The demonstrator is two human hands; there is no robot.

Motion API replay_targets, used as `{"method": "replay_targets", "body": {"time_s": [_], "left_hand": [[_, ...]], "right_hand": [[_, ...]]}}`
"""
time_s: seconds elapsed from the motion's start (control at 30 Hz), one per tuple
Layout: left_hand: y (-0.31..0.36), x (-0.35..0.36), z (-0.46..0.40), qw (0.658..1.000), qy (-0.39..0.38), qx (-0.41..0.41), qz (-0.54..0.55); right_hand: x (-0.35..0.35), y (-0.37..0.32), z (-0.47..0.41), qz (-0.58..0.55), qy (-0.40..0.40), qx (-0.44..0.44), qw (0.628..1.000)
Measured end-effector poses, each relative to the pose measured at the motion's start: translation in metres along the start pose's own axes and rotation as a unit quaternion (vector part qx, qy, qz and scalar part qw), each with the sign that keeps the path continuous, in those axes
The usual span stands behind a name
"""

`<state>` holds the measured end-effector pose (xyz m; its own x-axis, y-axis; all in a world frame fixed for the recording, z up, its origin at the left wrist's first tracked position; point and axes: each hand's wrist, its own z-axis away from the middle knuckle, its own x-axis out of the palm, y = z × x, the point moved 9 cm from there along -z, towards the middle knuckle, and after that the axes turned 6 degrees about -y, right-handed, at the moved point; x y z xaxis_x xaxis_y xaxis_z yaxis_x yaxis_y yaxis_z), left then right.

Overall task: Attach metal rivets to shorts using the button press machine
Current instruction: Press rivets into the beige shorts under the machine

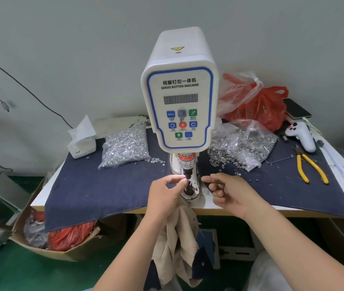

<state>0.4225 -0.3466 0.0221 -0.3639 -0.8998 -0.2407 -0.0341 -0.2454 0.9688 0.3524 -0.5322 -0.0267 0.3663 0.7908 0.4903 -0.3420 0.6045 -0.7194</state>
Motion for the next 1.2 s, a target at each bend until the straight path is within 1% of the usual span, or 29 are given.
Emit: {"method": "replay_targets", "body": {"time_s": [0.13,0.3,0.4,0.5,0.67,0.73,0.8,0.87,0.9,0.93,0.97,1.0,1.03,1.07,1.1,1.13,1.2], "left_hand": [[-0.004,0.006,0.0,1.0,-0.005,-0.015,-0.004],[-0.002,0.002,0.0,1.0,0.005,-0.009,-0.013],[0.007,0.0,0.001,0.998,-0.001,0.015,-0.055],[0.019,0.0,0.001,0.992,0.0,0.037,-0.121],[0.027,0.001,-0.002,0.982,-0.005,0.029,-0.184],[0.027,0.002,0.0,0.984,-0.011,0.028,-0.174],[0.026,0.0,0.002,0.99,-0.011,0.022,-0.14],[0.017,-0.006,0.003,0.997,0.0,-0.018,-0.078],[0.01,-0.009,0.004,0.998,0.004,-0.053,-0.029],[0.003,-0.01,0.008,0.996,0.002,-0.087,0.034],[-0.003,-0.009,0.011,0.988,-0.01,-0.109,0.105],[-0.005,-0.006,0.014,0.977,-0.029,-0.115,0.18],[-0.004,-0.002,0.017,0.962,-0.053,-0.106,0.246],[-0.001,0.001,0.02,0.949,-0.076,-0.09,0.294],[0.003,0.003,0.023,0.939,-0.098,-0.073,0.321],[0.007,0.005,0.026,0.933,-0.117,-0.058,0.335],[0.013,0.007,0.031,0.926,-0.146,-0.036,0.347]], "right_hand": [[-0.013,0.006,0.003,-0.021,0.012,0.014,1.0],[-0.014,0.007,0.006,-0.031,0.011,0.016,0.999],[-0.012,0.007,0.007,-0.031,0.008,0.015,0.999],[-0.011,0.007,0.007,-0.026,0.005,0.013,1.0],[-0.01,0.006,0.007,-0.021,-0.004,0.01,1.0],[-0.008,0.005,0.009,-0.016,-0.006,0.007,1.0],[-0.006,0.002,0.012,-0.001,-0.006,-0.004,1.0],[-0.001,-0.002,0.018,0.052,-0.003,-0.025,0.998],[0.002,-0.006,0.023,0.109,-0.006,-0.043,0.993],[0.008,-0.01,0.029,0.192,-0.014,-0.067,0.979],[0.016,-0.014,0.037,0.291,-0.027,-0.094,0.952],[0.027,-0.015,0.043,0.388,-0.045,-0.122,0.912],[0.039,-0.014,0.049,0.466,-0.069,-0.15,0.869],[0.05,-0.011,0.054,0.517,-0.095,-0.173,0.833],[0.059,-0.006,0.059,0.544,-0.114,-0.189,0.809],[0.066,-0.003,0.062,0.551,-0.126,-0.199,0.801],[0.072,0.001,0.066,0.537,-0.135,-0.205,0.807]]}}
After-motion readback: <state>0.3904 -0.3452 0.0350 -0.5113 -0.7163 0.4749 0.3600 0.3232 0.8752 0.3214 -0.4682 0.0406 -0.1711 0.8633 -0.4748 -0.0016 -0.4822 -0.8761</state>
